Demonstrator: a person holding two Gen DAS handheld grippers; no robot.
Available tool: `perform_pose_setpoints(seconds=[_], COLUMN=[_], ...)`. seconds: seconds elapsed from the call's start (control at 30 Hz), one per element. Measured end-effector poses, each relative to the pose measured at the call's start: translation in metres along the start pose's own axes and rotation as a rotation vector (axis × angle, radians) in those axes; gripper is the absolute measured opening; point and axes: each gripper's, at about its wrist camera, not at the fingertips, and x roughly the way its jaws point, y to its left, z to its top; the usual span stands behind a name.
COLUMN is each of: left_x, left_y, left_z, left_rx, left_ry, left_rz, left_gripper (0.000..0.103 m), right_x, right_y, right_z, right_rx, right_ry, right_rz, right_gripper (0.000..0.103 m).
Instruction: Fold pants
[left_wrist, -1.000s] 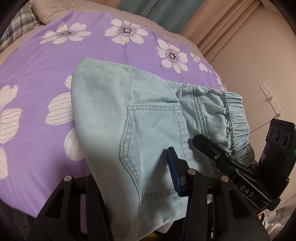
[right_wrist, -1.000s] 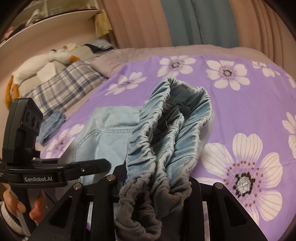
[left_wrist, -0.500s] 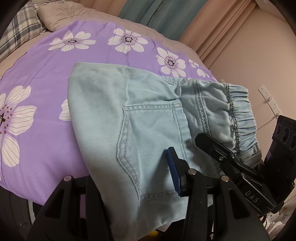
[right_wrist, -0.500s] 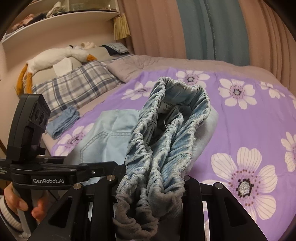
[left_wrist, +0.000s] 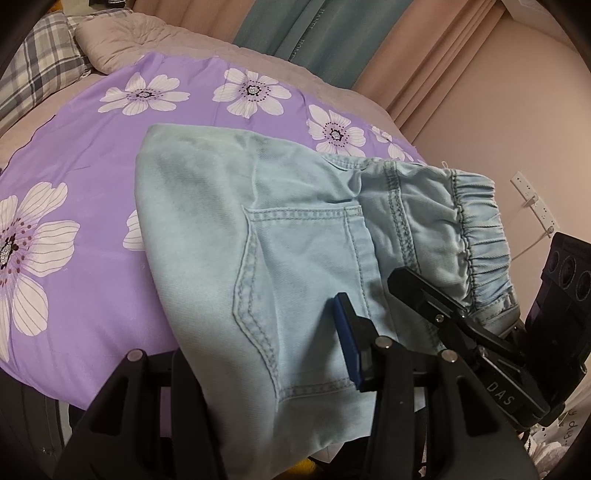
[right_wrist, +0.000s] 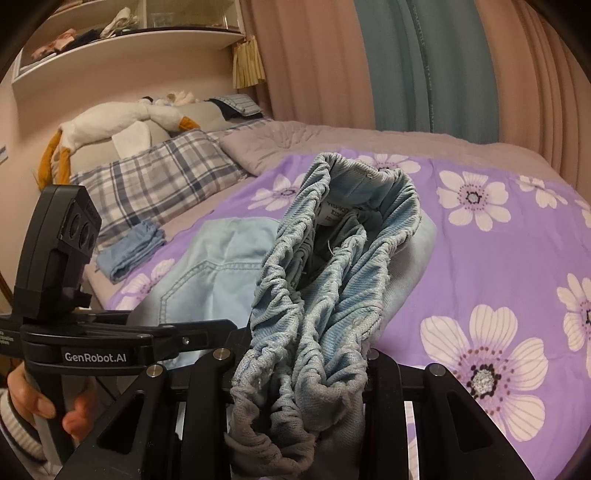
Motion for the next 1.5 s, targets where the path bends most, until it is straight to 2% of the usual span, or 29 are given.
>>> perform_pose_setpoints(seconds=[0.37,0.77,1.27,1.5], left_x=[-0.010,-0.003,0.036,0.059], left_y=[0.000,0.004,0.006,0.003], left_z=[0.003,0.014,0.043,0.063], left_rx=[0.008,0.016,0.044,0.068], left_ry=[-0.017,-0.021,0.016,0.017], left_rz=[0.000,0.008,0.027,0.021], left_gripper=[0.044,0.044,0.045,0.045], right_x=[-0.004,0.002,0.020,0.037], right_y=[0.000,-0.002,0.002,-0.014], right_z=[0.001,0.003,0.011,0.020], right_rx=[-0.011,-0.008,0.037,0.085], right_ry=[-0.012,-0.011,0.007,-0.006], right_rz=[0.020,0.032,-0.003,-0.021], right_gripper=[0.034,0.034,0.034,0.034])
